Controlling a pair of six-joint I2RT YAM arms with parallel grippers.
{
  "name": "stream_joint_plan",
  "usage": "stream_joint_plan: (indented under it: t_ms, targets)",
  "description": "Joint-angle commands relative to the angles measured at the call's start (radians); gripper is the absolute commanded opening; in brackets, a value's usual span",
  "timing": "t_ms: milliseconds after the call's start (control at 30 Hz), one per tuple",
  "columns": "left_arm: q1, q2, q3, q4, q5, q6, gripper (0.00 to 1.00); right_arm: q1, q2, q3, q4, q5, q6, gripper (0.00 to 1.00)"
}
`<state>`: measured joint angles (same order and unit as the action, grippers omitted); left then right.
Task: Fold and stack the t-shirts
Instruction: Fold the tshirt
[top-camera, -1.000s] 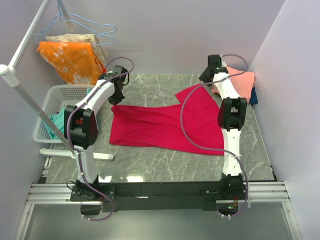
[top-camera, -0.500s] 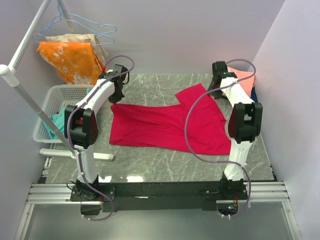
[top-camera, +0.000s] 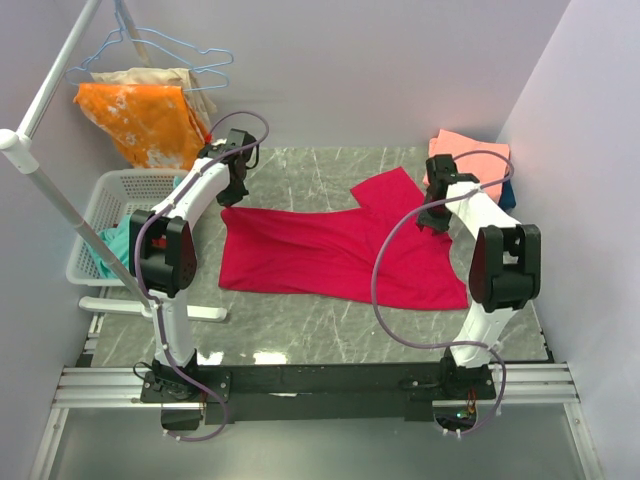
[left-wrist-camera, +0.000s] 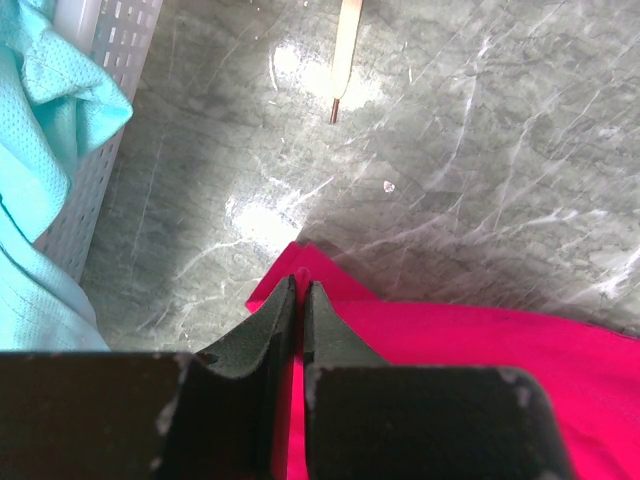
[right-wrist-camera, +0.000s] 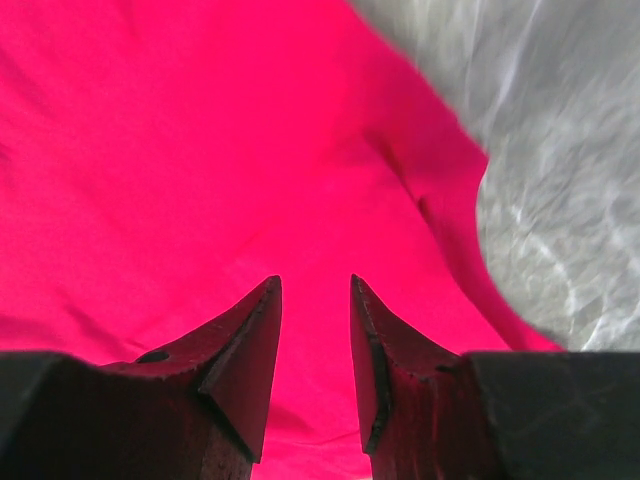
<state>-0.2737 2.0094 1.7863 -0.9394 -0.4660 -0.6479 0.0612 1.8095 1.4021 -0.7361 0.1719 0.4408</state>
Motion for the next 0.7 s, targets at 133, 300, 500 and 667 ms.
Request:
stream_joint_plan:
  t_ms: [133, 300, 500, 667]
  targets:
    - [-0.004, -0.008, 0.002, 0.019, -0.008, -0.006, 0.01, 0.011, 0.024, -0.057, 0.02, -0.035, -0.016, 0.43]
    - [-0.004, -0.005, 0.002, 0.019, -0.006, -0.001, 0.01, 0.012, 0.042, -0.058, 0.044, -0.09, -0.019, 0.5]
    - [-0.004, -0.006, -0.005, 0.022, -0.007, 0.001, 0.01, 0.02, 0.094, -0.002, 0.057, -0.152, -0.016, 0.56]
    - [-0.004, -0.009, -0.001, 0.021, -0.01, 0.002, 0.02, 0.038, 0.187, 0.092, -0.006, -0.124, -0.03, 0.56]
